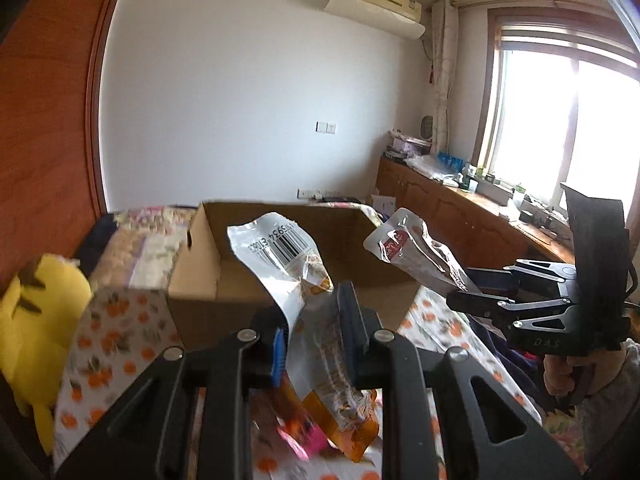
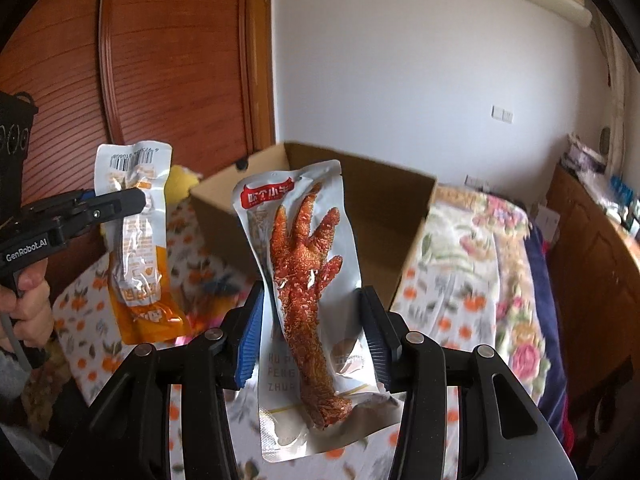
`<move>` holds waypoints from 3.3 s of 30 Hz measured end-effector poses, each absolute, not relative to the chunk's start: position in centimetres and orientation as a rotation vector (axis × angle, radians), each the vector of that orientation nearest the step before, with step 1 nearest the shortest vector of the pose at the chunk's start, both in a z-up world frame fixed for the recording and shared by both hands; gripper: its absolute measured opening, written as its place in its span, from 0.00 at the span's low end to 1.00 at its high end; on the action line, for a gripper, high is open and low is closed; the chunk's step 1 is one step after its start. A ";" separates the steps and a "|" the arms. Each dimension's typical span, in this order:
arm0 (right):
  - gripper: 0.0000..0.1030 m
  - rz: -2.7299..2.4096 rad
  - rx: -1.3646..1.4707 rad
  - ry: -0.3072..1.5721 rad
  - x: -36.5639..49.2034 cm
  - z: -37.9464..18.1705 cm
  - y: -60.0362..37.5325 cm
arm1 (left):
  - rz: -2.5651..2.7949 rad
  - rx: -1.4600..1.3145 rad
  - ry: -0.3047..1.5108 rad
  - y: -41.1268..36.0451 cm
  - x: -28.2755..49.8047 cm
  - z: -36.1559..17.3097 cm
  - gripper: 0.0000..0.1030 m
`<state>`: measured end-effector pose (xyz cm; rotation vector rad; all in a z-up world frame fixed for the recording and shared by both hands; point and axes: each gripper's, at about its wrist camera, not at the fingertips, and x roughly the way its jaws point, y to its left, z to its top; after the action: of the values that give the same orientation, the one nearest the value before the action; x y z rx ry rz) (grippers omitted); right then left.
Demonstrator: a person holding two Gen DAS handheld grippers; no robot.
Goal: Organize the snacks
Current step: 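Carry both pouches over the cardboard box and open both tools to drop them, then lower the left tool onto the clear grain-bar pack and close on it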
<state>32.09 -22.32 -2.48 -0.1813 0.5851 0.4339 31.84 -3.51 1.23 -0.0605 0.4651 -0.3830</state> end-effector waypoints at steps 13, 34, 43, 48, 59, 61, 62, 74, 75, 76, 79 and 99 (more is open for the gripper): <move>0.46 0.445 -0.208 0.560 41.7 -0.9 -19.7 | -0.324 -0.035 0.422 -1.8 42.1 4.5 0.19; 0.47 0.391 -0.257 0.699 47.8 -8.4 -18.2 | -0.309 -0.005 0.572 -3.2 49.8 -2.1 0.20; 0.54 0.373 -0.228 0.726 48.2 -9.2 -18.7 | -0.281 0.059 0.651 -4.5 50.2 -4.1 0.36; 0.60 0.370 -0.207 0.727 48.2 -8.9 -18.8 | -0.295 0.077 0.661 -4.8 48.9 -4.2 0.37; 0.67 0.370 -0.177 0.682 44.5 -7.1 -18.8 | -0.303 0.114 0.635 -4.9 47.1 -2.2 0.45; 0.67 0.370 -0.159 0.674 43.2 -6.5 -19.1 | -0.302 0.106 0.626 -4.9 46.6 -1.6 0.46; 0.68 0.373 -0.152 0.671 42.6 -6.4 -19.1 | -0.304 0.104 0.622 -4.9 46.4 -1.4 0.46; 0.73 0.388 -0.096 0.665 34.6 -6.2 -18.9 | -0.344 0.093 0.578 -3.9 40.1 0.8 0.47; 0.73 0.392 -0.092 0.667 33.9 -6.4 -18.8 | -0.348 0.094 0.579 -3.7 39.5 0.6 0.47; 0.73 0.396 -0.089 0.669 33.3 -6.9 -18.6 | -0.353 0.097 0.583 -3.4 38.8 0.3 0.47; 0.73 0.404 -0.073 0.686 31.6 -8.1 -18.1 | -0.358 0.098 0.602 -2.5 37.4 -0.9 0.48; 0.73 0.397 0.002 0.802 28.0 -15.9 -16.4 | -0.349 0.144 0.824 0.3 31.9 -13.1 0.49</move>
<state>28.03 -16.45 -15.90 0.0019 0.8016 0.3967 31.91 0.31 -13.09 0.1443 0.8239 -0.3494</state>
